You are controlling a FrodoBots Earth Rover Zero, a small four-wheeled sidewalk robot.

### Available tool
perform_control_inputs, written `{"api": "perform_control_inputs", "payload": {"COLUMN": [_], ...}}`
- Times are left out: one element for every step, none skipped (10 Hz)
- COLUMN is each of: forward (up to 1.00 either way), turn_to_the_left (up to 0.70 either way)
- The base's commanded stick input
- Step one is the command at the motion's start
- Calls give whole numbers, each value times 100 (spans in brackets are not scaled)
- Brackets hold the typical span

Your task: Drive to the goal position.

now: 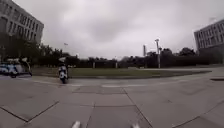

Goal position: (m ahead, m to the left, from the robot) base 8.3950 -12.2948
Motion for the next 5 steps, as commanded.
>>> {"api": "perform_control_inputs", "payload": {"forward": [70,70,70,70,70], "turn_to_the_left": [0,0,0,0,0]}}
